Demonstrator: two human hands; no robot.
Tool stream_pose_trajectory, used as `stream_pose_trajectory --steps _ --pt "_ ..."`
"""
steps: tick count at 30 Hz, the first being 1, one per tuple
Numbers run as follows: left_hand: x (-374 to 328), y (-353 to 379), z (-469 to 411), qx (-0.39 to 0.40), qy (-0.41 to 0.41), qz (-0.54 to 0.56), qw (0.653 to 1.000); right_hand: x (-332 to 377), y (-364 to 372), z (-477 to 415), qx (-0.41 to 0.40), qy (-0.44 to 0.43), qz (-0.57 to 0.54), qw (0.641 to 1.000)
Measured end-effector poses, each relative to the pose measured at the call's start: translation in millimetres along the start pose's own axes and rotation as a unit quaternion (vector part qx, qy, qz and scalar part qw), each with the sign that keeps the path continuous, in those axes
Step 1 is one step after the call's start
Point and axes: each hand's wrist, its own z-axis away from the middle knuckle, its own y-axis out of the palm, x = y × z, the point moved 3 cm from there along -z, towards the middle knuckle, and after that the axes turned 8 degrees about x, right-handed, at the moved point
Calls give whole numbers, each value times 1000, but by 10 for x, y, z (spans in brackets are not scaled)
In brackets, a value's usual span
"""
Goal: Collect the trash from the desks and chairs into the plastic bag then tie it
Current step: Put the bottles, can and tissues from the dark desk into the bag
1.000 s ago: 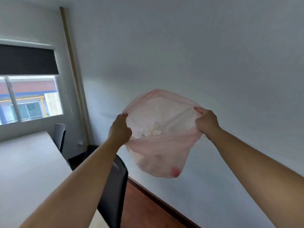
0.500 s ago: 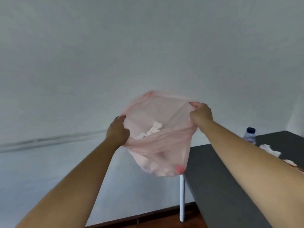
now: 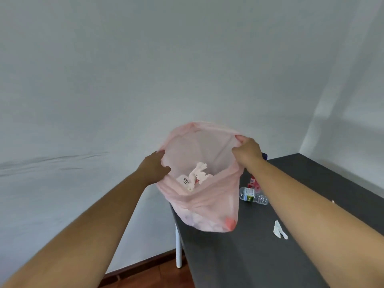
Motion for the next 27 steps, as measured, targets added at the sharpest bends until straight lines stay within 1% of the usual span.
stream_pose_trajectory --steps 4,7,9,11,13,17,19,21,23,25,27 --pt "15 316 -390 45 -5 -4 999 -260 179 -325 24 30 49 998" --pt "71 411 -686 52 13 -7 999 -364 312 -612 24 31 77 996" --pt "165 504 -887 75 25 -10 997 -445 439 -751 26 27 125 991" --pt "249 597 -1011 108 28 -10 994 -525 534 -826 47 21 182 982" --pt "364 688 -1231 145 33 -27 989 -595 625 -989 61 32 223 972" --pt "543 850 -1530 191 40 -76 978 -826 854 -1137 102 70 221 967" --pt "572 869 -1595 165 47 -130 977 -921 926 -1122 118 75 216 966" --pt "489 763 -1649 80 62 -178 979 -954 883 -1129 106 84 199 971" --pt "325 609 -1710 13 85 -155 984 -918 764 -1162 76 83 198 974" --pt "95 512 -1782 -4 120 -127 985 -844 586 -1166 42 68 205 975" --pt "-196 502 -1834 0 163 -119 979 -803 359 -1126 15 64 214 975"
